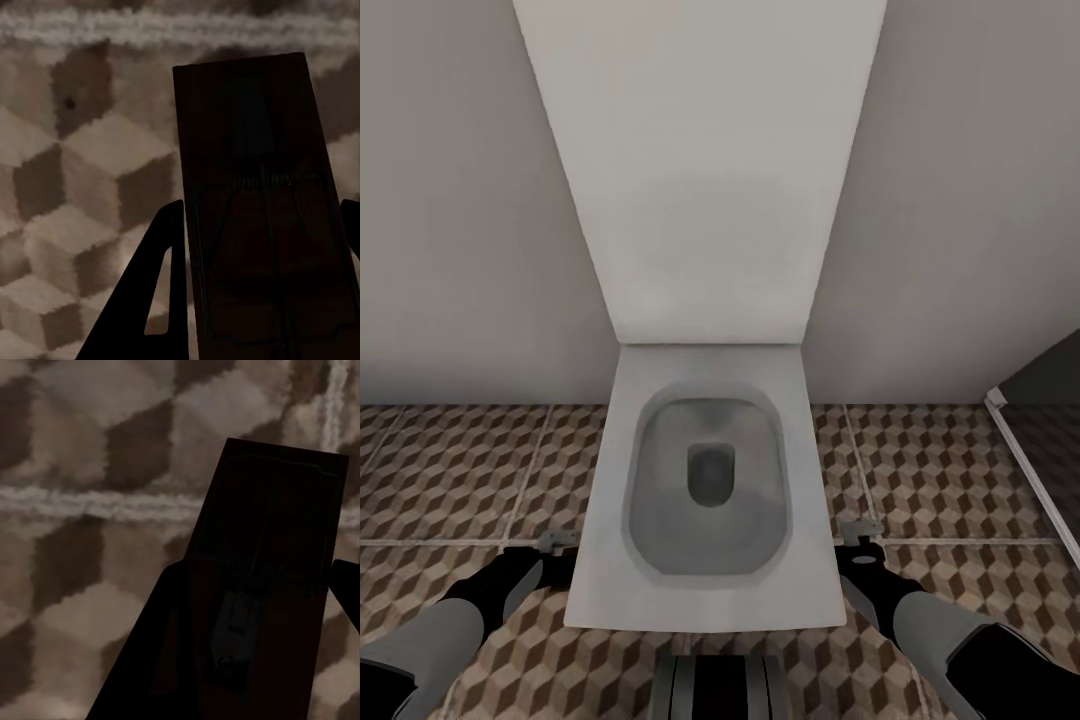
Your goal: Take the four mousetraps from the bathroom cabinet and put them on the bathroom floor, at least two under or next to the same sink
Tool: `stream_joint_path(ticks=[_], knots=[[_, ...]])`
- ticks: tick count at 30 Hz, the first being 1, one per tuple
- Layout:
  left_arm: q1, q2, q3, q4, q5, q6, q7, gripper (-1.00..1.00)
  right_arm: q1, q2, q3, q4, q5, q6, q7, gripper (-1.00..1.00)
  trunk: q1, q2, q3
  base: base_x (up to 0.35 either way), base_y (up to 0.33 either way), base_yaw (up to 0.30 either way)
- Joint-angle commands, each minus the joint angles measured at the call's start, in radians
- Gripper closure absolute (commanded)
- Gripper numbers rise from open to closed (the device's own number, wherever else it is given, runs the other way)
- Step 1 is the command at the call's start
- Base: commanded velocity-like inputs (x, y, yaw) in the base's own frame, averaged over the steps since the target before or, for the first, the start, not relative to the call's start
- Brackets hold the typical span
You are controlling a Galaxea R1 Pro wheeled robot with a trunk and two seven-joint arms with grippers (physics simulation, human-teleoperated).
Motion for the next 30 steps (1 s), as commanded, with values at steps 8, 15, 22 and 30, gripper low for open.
stream_joint_path(ticks=[8, 15, 22, 30], knots=[[0.000, 0.002, -0.005, -0.019, 0.006, 0.005, 0.002, 1.00, 0.000, -0.003, 0.009, -0.003, -0.011, 0.000, -0.003, 1.00, 0.000, 0.000, -0.001, 0.000, 0.000, 0.000], [0.000, 0.002, -0.005, -0.020, 0.006, 0.005, 0.002, 1.00, 0.000, -0.005, 0.005, 0.000, -0.013, 0.000, -0.003, 1.00, 0.000, 0.000, -0.001, 0.000, 0.000, 0.000], [0.000, 0.002, -0.005, -0.020, 0.006, 0.005, 0.002, 1.00, 0.000, -0.008, 0.004, 0.001, -0.014, 0.000, -0.003, 1.00, 0.000, 0.000, -0.001, 0.000, 0.000, 0.000], [0.000, 0.004, -0.005, -0.020, 0.006, 0.005, 0.002, 1.00, 0.000, -0.027, 0.004, 0.000, -0.016, 0.000, -0.002, 1.00, 0.001, -0.001, -0.012, 0.000, 0.000, 0.000]])
